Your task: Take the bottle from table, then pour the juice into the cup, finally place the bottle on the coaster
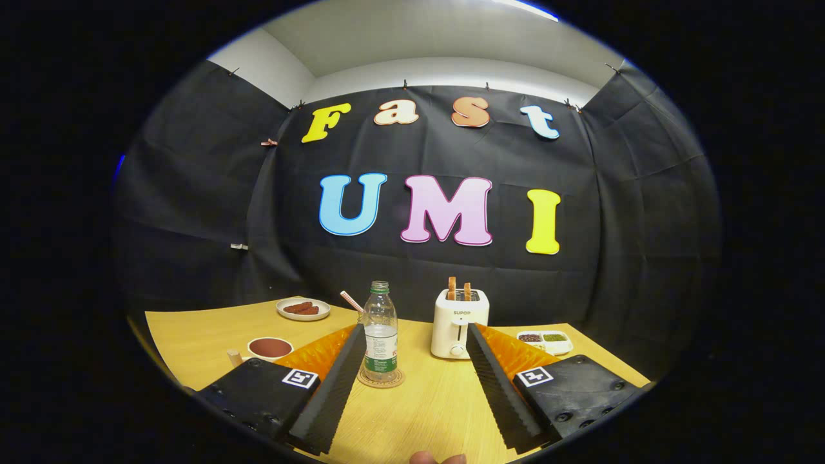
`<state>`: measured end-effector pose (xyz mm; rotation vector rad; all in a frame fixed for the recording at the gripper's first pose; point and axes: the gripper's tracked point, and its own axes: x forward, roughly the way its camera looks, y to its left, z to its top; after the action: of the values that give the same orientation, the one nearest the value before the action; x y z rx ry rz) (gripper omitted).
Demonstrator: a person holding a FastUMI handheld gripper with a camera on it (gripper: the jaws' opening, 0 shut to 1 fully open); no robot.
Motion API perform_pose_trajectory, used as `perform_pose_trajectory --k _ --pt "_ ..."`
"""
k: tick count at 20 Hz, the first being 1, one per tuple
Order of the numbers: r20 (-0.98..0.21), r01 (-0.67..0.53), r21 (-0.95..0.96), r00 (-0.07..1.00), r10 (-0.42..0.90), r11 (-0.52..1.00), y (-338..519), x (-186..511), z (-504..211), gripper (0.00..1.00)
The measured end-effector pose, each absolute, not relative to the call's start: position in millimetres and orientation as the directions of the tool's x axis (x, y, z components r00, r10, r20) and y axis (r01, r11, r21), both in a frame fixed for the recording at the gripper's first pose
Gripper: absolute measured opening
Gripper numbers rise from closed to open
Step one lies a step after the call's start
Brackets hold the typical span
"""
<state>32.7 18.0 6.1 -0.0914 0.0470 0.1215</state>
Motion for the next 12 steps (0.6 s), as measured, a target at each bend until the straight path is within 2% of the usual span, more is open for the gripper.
perform_pose_trajectory --k 3,6,12 --pt "-0.06 -0.109 -0.117 0.993 0.102 0.987 10.2 8.2 -1.3 0.95" --pt "-0.086 -0.123 -0.055 0.989 0.118 0.991 6.5 -11.7 -7.3 0.95" --pt "-0.091 -0.075 -0.079 0.993 0.068 0.994 -27.0 -19.3 -19.5 0.95"
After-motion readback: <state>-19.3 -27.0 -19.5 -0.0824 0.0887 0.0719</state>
